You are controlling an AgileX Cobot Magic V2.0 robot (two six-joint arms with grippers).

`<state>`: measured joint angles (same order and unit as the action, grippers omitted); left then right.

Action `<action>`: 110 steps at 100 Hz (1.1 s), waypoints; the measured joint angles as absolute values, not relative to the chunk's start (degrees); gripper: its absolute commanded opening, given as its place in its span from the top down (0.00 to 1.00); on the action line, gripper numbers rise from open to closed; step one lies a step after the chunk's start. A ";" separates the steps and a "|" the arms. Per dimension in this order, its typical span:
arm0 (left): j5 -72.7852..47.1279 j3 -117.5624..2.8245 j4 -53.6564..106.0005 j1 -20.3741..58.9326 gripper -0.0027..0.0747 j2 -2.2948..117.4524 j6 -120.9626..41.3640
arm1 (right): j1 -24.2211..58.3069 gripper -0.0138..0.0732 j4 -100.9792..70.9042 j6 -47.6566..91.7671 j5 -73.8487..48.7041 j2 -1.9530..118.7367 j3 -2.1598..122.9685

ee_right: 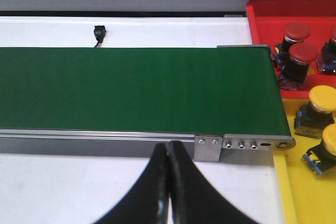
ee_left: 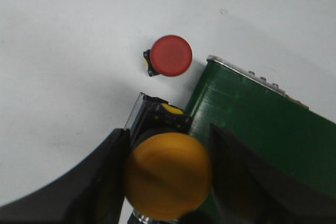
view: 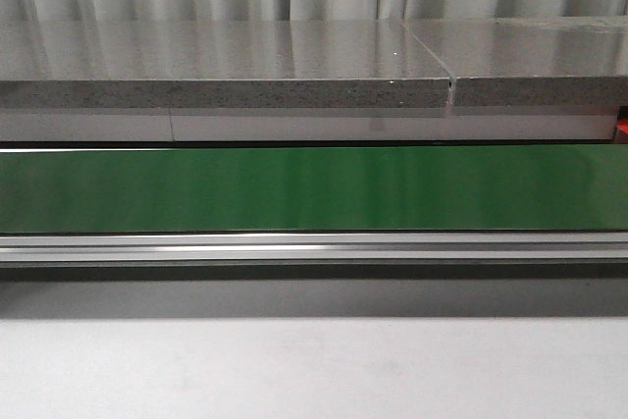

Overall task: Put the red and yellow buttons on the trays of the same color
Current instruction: 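Lift the yellow button with the left gripper over the belt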

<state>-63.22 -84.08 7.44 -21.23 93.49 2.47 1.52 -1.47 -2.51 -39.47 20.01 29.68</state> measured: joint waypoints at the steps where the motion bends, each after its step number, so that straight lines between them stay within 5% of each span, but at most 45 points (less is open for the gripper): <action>1: -63.24 -83.83 7.44 -21.04 0.63 93.23 2.46 | 1.52 0.92 -1.47 -2.51 -39.47 20.01 29.68; 59: -59.90 -77.24 9.75 -11.23 0.62 95.38 1.21 | 1.52 0.92 -1.47 -2.51 -39.47 20.01 29.68; 66: -59.76 -77.11 10.54 -11.23 0.54 96.75 1.21 | 1.52 0.92 -1.47 -2.51 -39.47 20.01 29.68; 83: -59.23 -77.11 11.41 -11.23 0.17 97.54 0.96 | 1.52 0.92 -1.47 -2.51 -39.47 20.01 29.68; 110: -58.19 -82.33 13.66 -11.23 0.17 97.58 0.84 | 1.52 0.92 -1.47 -2.51 -39.47 20.01 29.68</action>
<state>-58.19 -82.33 13.66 -11.23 97.58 0.84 1.52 -1.47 -2.51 -39.47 20.01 29.68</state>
